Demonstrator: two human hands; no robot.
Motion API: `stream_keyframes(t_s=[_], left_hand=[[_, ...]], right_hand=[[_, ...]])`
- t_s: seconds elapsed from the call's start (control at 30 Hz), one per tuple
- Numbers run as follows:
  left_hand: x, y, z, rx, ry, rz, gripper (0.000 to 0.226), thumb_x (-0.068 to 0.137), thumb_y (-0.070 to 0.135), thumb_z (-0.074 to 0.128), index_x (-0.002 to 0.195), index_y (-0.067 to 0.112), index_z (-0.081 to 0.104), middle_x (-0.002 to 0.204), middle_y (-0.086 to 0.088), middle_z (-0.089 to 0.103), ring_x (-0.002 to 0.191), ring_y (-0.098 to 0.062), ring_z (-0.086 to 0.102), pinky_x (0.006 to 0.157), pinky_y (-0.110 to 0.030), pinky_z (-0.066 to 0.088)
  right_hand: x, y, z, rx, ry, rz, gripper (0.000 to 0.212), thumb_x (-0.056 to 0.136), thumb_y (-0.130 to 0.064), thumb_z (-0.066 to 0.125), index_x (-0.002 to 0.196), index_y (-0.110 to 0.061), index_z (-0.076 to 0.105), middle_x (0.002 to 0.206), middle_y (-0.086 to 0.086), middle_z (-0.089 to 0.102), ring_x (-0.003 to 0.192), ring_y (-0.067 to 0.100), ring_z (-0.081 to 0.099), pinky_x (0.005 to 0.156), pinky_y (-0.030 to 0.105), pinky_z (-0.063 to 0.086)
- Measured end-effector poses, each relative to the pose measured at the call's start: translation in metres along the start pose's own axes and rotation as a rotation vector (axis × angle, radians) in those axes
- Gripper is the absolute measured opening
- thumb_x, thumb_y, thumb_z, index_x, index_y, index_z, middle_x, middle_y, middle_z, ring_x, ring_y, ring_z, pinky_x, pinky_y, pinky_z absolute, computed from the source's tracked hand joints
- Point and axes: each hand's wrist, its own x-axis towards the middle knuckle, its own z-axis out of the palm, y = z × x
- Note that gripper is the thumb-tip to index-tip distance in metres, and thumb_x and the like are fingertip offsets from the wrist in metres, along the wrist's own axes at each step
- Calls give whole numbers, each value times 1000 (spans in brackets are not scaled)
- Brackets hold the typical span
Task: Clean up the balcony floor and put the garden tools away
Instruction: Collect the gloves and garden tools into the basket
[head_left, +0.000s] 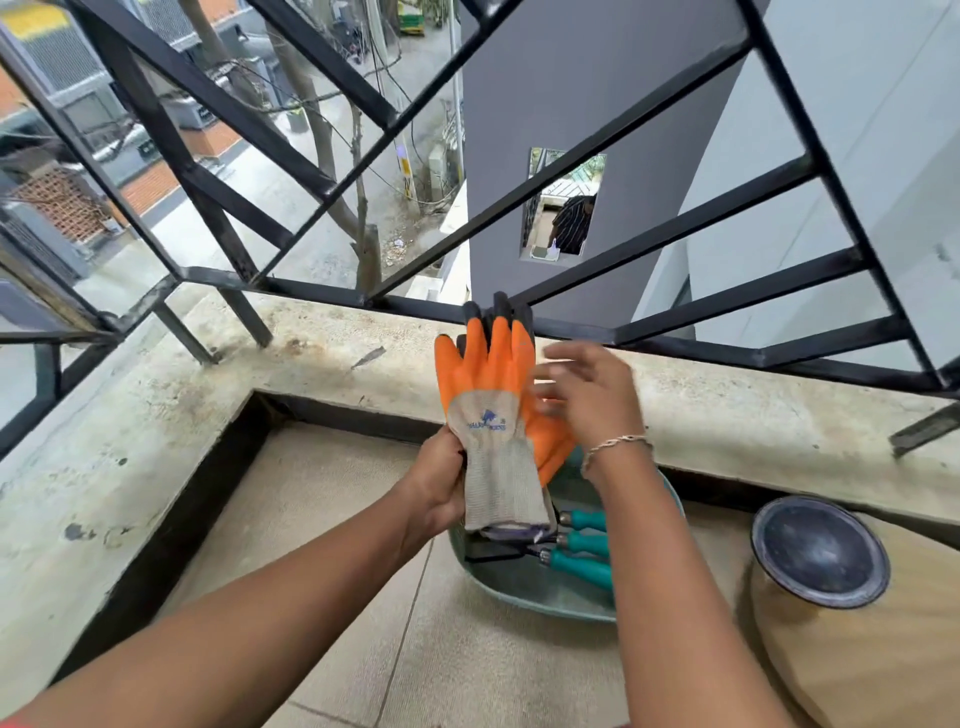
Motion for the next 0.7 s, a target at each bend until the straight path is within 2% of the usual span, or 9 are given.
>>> stream_keyframes(t_s=[0.07,0.13,0.27,0.4,0.47,0.5,0.6,0.63,0.7], left_hand=[[13,18,24,764,277,355,44,81,50,51,110,18,60,104,-3,62,105,-27,56,80,-42,43],[16,26,33,1119,326,413,70,74,66,41,128,24,49,127,-2,52,122,-28,44,93,-44,35],[20,16,22,1221,395,440,71,70,66,43,127,24,49,121,-1,55,117,-27,46,91,-43,34],[19,27,20,1204,356,294,66,68,64,46,116,19,54,105,-1,57,95,-26,49,79,-41,34],[13,16,5,969,265,222,55,73,55,46,107,14,56,92,5,57,86,-19,52,74,-35,37],[9,7,-4,636,206,125,45,82,44,42,105,9,56,87,11,56,78,-8,57,71,-24,41],[1,-15,-28,-288,-51,-315,34,102,8,30,130,-4,45,125,-7,56,64,26,53,63,5,39],[-1,-24,-35,-435,-53,-366,38,103,10,30,136,-6,39,132,-18,51,76,22,58,75,1,43],[-6,-28,-43,-759,-29,-429,45,104,24,30,138,-4,41,125,-23,57,98,-14,67,87,-32,54]], right_hand=[[5,5,-22,34,227,43,31,86,8,47,76,-19,58,72,5,62,57,13,54,50,20,47],[6,14,-36,48,302,138,27,84,9,49,76,-15,59,69,6,60,54,13,51,46,18,45],[3,24,-38,80,134,286,21,86,7,52,74,-9,58,65,8,58,49,14,50,41,17,44],[-8,15,-22,-70,-227,413,18,87,-21,62,86,-3,64,71,9,65,56,14,57,52,22,48],[-14,17,-9,-206,-363,438,31,81,-34,68,92,-6,62,80,9,64,57,13,53,51,22,44],[-16,19,-2,-259,-395,414,34,77,-36,72,93,-9,58,83,8,62,55,11,50,47,20,42],[-15,24,13,-375,-426,327,42,69,-31,81,91,-17,48,84,-1,53,58,8,45,50,22,37],[-15,25,14,-385,-428,326,44,68,-26,81,95,-17,47,86,-2,51,63,10,46,52,23,38],[-14,27,14,-367,-437,353,47,70,-15,80,103,-15,47,89,1,52,66,13,49,54,25,43]])
